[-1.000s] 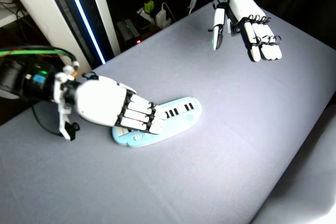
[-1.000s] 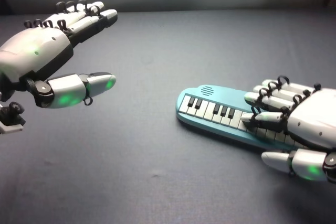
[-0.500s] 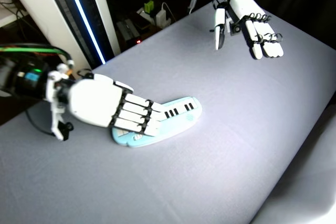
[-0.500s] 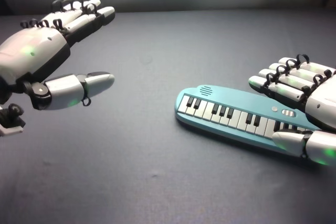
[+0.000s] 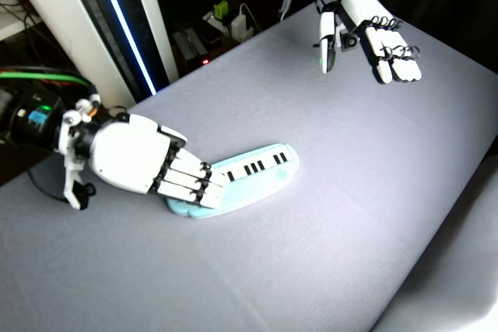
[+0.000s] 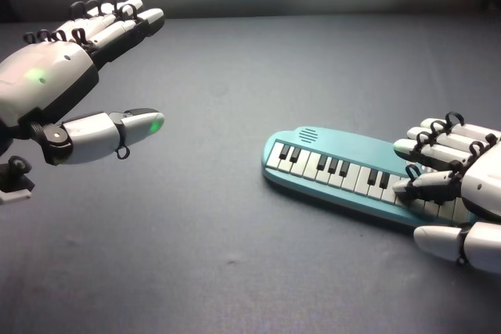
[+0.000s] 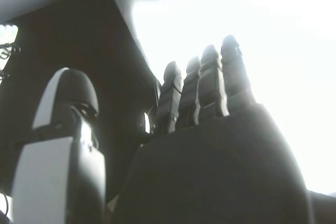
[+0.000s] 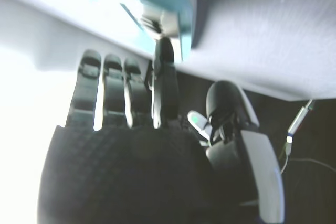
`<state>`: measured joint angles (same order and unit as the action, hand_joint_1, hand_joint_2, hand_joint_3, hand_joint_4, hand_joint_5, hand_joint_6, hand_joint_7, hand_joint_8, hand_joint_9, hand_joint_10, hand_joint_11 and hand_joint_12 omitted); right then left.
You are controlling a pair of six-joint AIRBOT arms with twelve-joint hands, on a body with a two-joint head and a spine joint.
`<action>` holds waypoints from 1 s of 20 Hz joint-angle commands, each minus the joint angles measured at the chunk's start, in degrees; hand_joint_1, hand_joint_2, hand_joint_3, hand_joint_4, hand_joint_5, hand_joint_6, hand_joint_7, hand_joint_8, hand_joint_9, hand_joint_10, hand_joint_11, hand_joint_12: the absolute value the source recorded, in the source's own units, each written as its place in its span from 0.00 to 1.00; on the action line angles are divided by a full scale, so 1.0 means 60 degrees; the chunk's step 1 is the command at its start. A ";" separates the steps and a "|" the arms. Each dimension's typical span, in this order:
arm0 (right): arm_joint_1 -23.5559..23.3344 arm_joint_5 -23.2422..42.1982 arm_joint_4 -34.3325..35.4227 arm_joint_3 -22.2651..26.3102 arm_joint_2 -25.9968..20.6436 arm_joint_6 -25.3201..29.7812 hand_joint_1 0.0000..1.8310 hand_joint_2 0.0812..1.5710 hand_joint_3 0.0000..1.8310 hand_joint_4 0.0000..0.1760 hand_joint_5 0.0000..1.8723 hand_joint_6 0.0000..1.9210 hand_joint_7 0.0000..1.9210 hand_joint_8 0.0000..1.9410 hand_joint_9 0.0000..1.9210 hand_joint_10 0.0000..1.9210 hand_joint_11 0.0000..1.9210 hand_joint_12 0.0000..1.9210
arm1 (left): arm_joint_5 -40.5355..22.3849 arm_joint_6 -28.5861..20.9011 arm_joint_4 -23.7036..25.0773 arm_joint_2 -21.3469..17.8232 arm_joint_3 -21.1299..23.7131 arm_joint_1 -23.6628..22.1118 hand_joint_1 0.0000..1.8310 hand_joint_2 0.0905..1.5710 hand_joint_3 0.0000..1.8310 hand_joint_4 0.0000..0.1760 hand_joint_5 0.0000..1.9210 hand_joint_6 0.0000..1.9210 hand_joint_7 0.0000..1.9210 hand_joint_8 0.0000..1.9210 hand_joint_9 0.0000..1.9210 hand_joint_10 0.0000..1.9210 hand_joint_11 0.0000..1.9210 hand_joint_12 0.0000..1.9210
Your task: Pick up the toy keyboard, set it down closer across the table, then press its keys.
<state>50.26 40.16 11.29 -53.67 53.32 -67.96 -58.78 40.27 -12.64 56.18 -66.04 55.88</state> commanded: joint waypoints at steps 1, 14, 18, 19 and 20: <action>-0.0034 0.0890 -0.0049 -0.0033 -0.0011 -0.0014 0.00 0.85 0.00 0.00 0.33 0.02 0.05 0.01 0.00 0.00 0.00 0.00 | -0.1206 -0.0045 -0.0040 -0.0047 -0.0008 -0.0058 0.33 0.78 0.00 0.08 0.06 0.00 0.00 0.00 0.00 0.00 0.00 0.00; 0.0857 0.5767 0.0374 0.1359 -0.1828 0.0616 0.00 0.87 0.00 0.28 0.00 0.00 0.00 0.00 0.00 0.00 0.00 0.00 | -0.4024 0.0006 -0.0799 -0.0450 0.0865 0.1062 0.27 0.82 0.01 0.32 0.00 0.00 0.00 0.00 0.00 0.00 0.00 0.00; 0.1732 0.7604 0.0823 0.1518 -0.2242 0.1139 0.01 0.87 0.00 0.51 0.00 0.00 0.00 0.00 0.00 0.00 0.00 0.00 | -0.5192 0.0062 -0.1151 -0.0569 0.1158 0.1421 0.12 0.86 0.01 0.51 0.00 0.00 0.00 0.00 0.00 0.00 0.00 0.00; 0.1980 0.8090 0.0936 0.1579 -0.2332 0.1206 0.02 0.87 0.00 0.46 0.00 0.00 0.00 0.00 0.00 0.00 0.00 0.00 | -0.5498 0.0075 -0.1206 -0.0619 0.1227 0.1493 0.10 0.87 0.01 0.37 0.00 0.00 0.00 0.00 0.00 0.00 0.00 0.00; 0.2157 0.8496 0.1037 0.1642 -0.2411 0.1209 0.04 0.86 0.00 0.52 0.00 0.00 0.00 0.00 0.00 0.00 0.00 0.00 | -0.5778 0.0102 -0.1261 -0.0667 0.1289 0.1582 0.08 0.86 0.00 0.44 0.00 0.00 0.00 0.00 0.00 0.00 0.00 0.00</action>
<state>63.92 81.73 17.91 -43.75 39.11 -61.14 -84.93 40.93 -20.40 52.56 -58.04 65.65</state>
